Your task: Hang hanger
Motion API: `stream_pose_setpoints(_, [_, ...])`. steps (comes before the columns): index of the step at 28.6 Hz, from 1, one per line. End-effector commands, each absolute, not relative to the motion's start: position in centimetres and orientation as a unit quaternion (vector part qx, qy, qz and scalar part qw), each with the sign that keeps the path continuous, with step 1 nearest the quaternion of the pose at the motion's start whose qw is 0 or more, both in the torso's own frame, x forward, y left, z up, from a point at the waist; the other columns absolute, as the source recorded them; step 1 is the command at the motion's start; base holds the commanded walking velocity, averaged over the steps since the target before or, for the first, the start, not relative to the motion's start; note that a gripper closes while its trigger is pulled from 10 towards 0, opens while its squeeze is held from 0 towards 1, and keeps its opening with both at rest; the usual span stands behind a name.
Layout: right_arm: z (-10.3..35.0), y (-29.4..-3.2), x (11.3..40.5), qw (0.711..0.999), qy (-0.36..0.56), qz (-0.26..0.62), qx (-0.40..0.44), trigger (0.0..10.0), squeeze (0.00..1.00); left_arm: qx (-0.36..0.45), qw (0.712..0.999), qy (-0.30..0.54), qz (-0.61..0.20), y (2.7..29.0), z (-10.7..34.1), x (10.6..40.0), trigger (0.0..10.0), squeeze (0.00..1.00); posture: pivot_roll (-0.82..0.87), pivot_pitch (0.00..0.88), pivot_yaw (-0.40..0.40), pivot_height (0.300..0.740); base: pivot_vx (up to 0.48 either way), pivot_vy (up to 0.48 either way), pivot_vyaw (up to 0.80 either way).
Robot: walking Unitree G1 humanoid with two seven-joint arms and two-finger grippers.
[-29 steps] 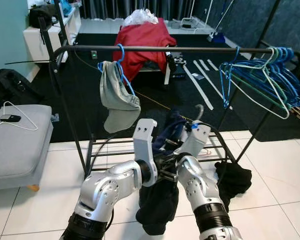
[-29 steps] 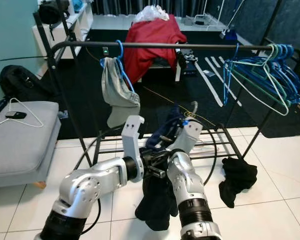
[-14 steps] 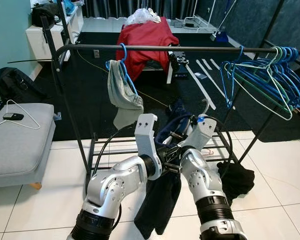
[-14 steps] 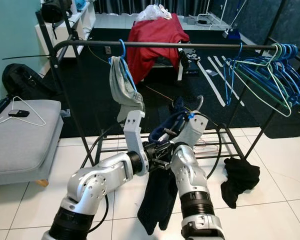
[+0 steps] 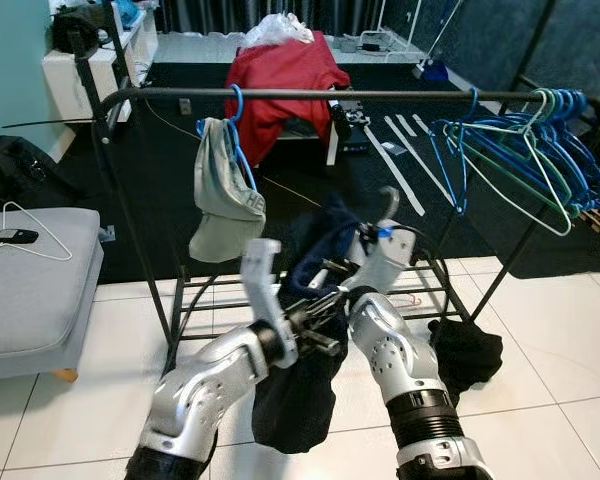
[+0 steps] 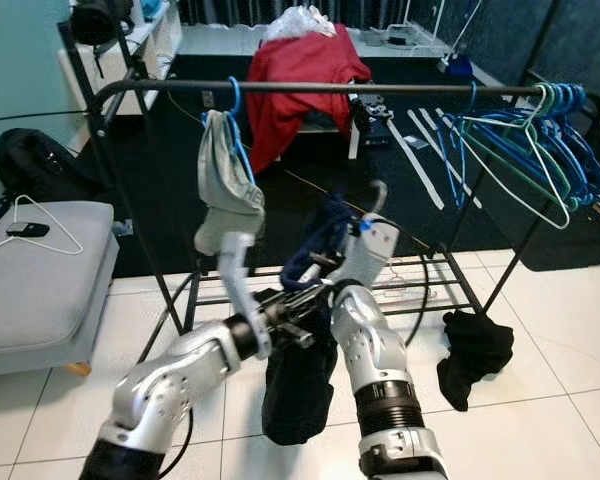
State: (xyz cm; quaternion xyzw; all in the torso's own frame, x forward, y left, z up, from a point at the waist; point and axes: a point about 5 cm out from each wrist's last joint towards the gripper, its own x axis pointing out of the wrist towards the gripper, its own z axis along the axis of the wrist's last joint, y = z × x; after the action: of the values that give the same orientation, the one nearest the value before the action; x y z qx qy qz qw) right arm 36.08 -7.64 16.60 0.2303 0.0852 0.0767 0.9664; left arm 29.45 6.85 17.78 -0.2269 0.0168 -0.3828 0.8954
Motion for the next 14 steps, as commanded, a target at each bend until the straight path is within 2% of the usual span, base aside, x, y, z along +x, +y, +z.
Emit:
stream_pose_setpoints(1, [17.2, -4.5, 35.1, 0.952, 0.084, 0.134, 0.263, 10.0, 0.0, -0.236, 0.926, -0.032, -0.295, 12.2, 17.8, 30.1, 0.0, 0.0, 0.03, 0.134, -0.035, 0.74, 0.0, 0.0, 0.0])
stream_pose_setpoints(7, [17.2, -4.4, 35.0, 0.951, 0.086, 0.144, 0.26, 10.0, 0.0, -0.241, 0.923, -0.039, -0.296, 13.0, 17.6, 30.0, 0.0, 0.0, 0.02, 0.132, -0.038, 0.74, 0.0, 0.0, 0.0])
stream_pose_setpoints(10, [17.3, -4.4, 35.0, 0.951, 0.087, 0.15, 0.258, 10.0, 0.0, -0.292, 0.905, -0.054, -0.304, 13.8, 17.3, 29.7, 0.0, 0.0, 0.02, 0.129, -0.04, 0.74, 0.0, 0.0, 0.0])
stream_pose_setpoints(14, [17.3, -4.4, 34.9, 0.951, 0.087, 0.152, 0.257, 10.0, 0.0, -0.275, 0.908, -0.051, -0.311, 13.6, 17.1, 29.5, 0.0, 0.0, 0.02, 0.129, -0.04, 0.74, 0.0, 0.0, 0.0])
